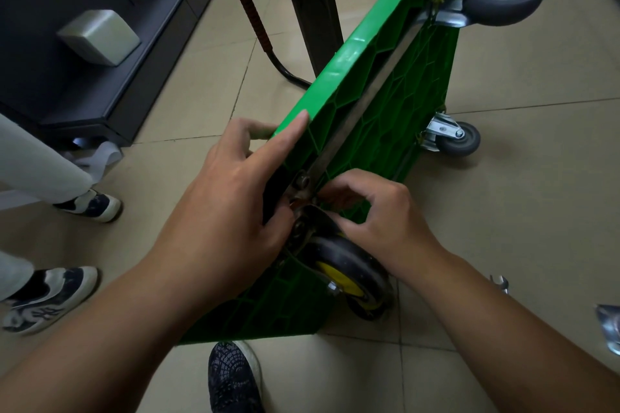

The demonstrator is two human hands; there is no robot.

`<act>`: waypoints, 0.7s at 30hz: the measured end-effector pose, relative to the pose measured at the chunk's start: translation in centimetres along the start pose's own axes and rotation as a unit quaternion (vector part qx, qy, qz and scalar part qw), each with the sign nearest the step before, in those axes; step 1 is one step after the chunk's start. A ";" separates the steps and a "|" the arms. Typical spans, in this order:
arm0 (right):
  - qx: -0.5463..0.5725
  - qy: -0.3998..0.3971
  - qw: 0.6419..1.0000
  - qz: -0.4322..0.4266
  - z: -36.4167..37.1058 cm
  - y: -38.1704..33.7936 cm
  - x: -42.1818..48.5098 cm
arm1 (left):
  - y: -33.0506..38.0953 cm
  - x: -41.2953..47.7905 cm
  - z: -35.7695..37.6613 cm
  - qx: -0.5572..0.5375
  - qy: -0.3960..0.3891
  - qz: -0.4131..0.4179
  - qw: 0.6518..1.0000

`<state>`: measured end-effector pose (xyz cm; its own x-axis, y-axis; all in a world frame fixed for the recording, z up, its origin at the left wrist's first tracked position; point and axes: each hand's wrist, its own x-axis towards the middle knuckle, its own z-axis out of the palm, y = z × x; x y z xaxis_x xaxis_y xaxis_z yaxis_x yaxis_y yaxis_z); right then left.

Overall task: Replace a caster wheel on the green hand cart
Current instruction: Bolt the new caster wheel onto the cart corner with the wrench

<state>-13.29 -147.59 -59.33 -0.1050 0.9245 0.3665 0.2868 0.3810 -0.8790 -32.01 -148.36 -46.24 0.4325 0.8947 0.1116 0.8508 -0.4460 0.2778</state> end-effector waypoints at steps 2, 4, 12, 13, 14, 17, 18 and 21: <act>-0.014 -0.002 1.000 0.001 0.1 0.0 0.0 | 0.0 0.0 0.0 -0.003 -0.001 -0.002 1.000; -0.017 0.003 1.000 0.012 0.1 0.0 0.0 | 0.1 0.0 -0.1 -0.004 -0.003 -0.003 1.000; -0.018 -0.006 1.000 0.003 -0.1 0.0 0.1 | 0.2 0.0 -0.1 -0.002 -0.003 -0.005 1.000; -0.025 -0.008 1.000 0.002 -0.1 0.1 0.1 | 0.2 0.0 -0.1 0.000 -0.004 -0.005 1.000; -0.036 -0.009 0.999 0.004 0.0 0.1 0.2 | 0.1 0.0 0.0 0.002 -0.005 -0.005 1.000; -0.042 0.002 0.999 0.012 0.1 0.3 -0.1 | 0.0 -0.1 0.0 0.005 -0.006 -0.006 1.000; -0.038 0.003 0.999 0.019 0.1 0.3 -0.1 | 0.0 -0.1 0.0 0.006 -0.006 -0.006 1.000; -0.040 -0.015 0.998 0.040 0.1 0.4 -0.2 | 0.0 0.0 -0.1 0.004 -0.001 -0.005 1.000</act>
<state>-13.23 -147.61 -59.80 -0.1070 0.9522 0.2862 0.3700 0.3053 -0.8774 -32.01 -148.40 -46.16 0.4250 0.8987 0.1079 0.8571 -0.4379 0.2712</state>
